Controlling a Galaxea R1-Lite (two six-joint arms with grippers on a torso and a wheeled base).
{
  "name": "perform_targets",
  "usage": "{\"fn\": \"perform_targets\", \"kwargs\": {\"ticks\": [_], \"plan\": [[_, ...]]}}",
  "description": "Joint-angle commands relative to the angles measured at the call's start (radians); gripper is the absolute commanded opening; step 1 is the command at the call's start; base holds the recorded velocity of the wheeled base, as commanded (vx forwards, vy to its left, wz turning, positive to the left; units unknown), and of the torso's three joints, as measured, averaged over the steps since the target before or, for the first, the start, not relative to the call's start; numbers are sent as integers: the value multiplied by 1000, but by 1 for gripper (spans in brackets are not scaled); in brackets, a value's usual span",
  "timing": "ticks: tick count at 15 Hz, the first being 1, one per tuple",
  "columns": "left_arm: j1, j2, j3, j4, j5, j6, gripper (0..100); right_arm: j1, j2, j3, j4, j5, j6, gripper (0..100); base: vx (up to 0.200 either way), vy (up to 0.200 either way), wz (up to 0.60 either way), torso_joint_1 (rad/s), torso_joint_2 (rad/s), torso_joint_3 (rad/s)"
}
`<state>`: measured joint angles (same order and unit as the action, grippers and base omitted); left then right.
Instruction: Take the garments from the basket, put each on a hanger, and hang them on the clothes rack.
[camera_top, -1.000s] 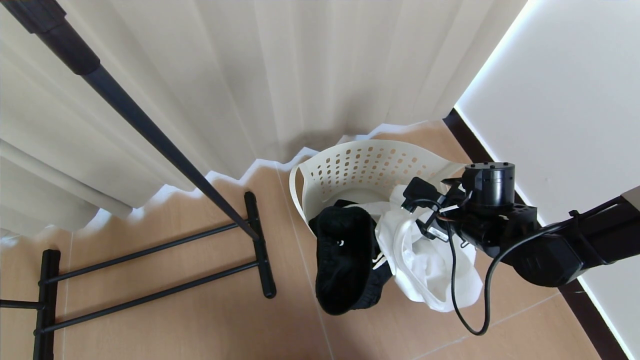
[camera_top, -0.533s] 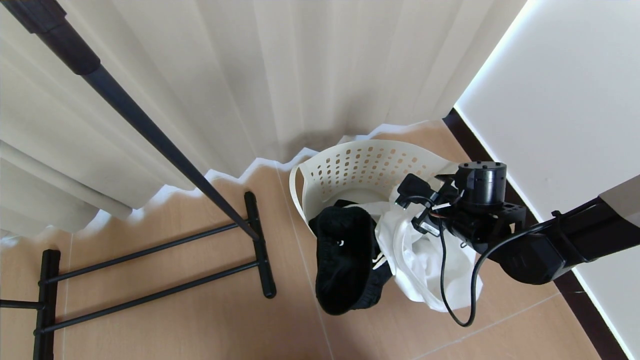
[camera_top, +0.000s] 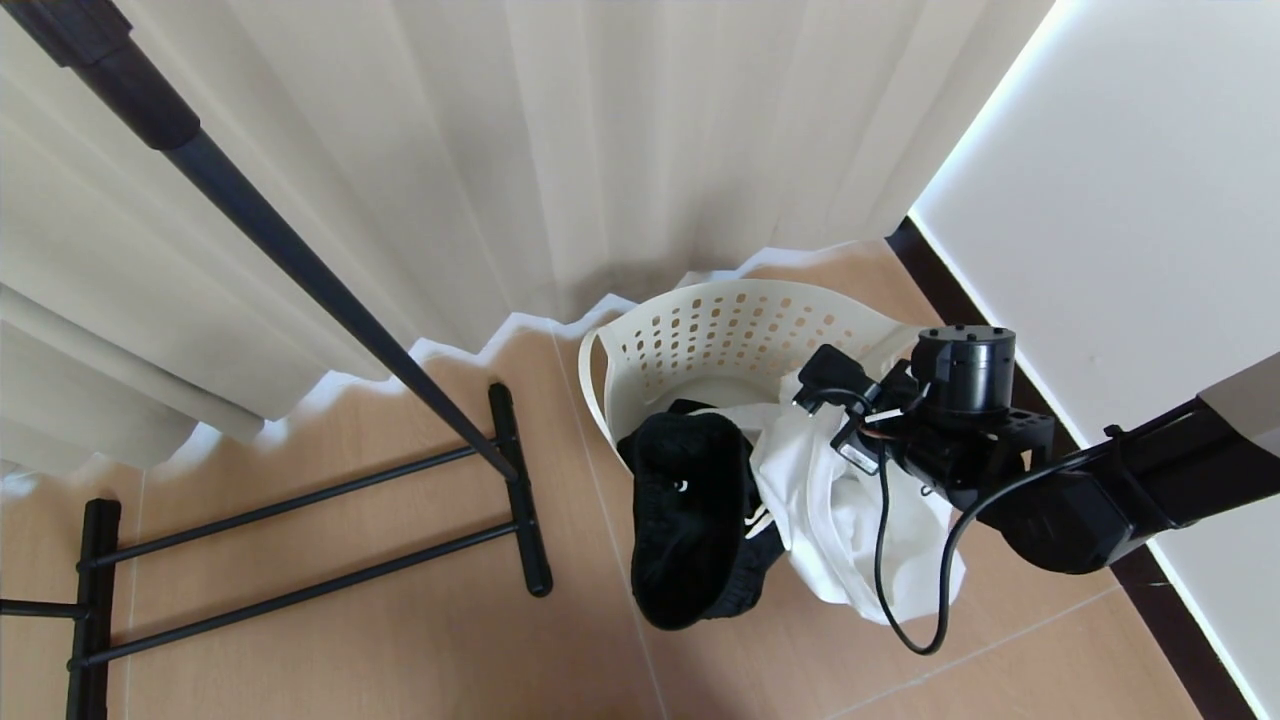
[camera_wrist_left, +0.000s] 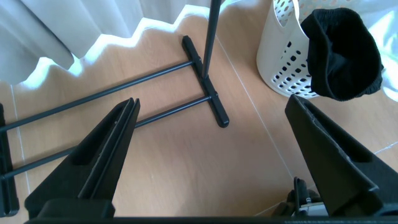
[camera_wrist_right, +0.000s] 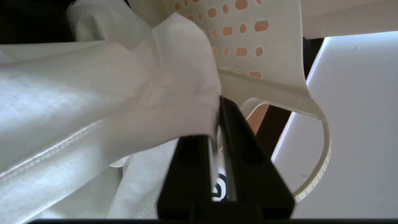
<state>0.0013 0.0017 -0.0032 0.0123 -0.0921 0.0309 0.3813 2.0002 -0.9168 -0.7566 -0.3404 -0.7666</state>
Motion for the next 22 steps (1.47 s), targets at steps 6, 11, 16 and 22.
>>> {"fn": "perform_targets", "kwargs": {"ticks": [6,11,16,22], "plan": [[0,0,0,0,2,0,100,103,-454,248,8,4,270,0,0,0,0,0,0,0],[0,0,0,0,0,1,100,107,-761,362,17,43,357,0,0,0,0,0,0,0],[-3,1,-1,1,-1,1,100,105,-718,415,3,72,388,0,0,0,0,0,0,0],[-4,11,-1,1,0,1,100,71,-686,423,-15,72,397,0,0,0,0,4,1,123]]}}
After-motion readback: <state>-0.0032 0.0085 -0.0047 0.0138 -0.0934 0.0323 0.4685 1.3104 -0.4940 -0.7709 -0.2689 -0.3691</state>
